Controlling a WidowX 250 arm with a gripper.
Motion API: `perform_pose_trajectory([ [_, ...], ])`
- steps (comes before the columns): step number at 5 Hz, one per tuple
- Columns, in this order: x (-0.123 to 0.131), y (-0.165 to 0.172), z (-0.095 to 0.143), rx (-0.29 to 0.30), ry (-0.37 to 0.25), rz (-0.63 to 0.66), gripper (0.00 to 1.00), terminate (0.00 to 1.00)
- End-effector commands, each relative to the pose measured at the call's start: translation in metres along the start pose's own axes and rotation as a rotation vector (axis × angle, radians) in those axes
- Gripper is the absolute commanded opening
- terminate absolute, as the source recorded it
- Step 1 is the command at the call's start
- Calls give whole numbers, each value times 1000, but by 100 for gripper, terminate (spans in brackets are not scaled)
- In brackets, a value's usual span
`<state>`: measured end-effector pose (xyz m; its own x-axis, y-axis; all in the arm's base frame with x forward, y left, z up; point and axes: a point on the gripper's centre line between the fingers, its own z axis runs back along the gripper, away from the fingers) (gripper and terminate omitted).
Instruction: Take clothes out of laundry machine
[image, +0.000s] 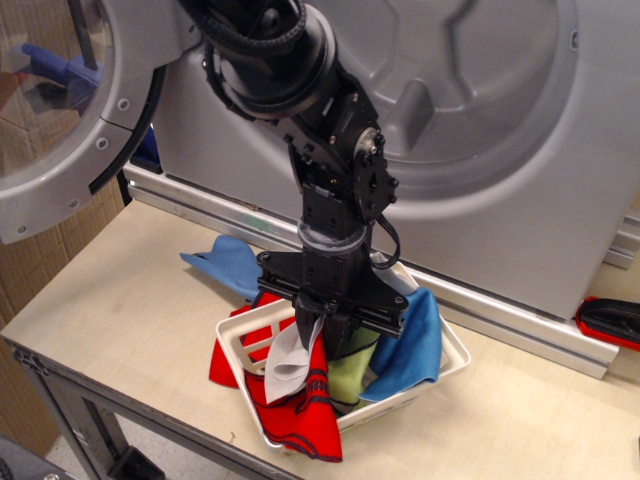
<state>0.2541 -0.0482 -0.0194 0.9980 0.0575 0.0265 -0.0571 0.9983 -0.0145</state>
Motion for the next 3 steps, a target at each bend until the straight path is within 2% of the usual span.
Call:
perform_pose_trajectory([
  [1,14,-8,15,-4,-64,27,0,0],
  [2,15,-10,14,-41,-86,67,100,0],
  [3,-8,-1,34,-12,-72,93,100,0],
])
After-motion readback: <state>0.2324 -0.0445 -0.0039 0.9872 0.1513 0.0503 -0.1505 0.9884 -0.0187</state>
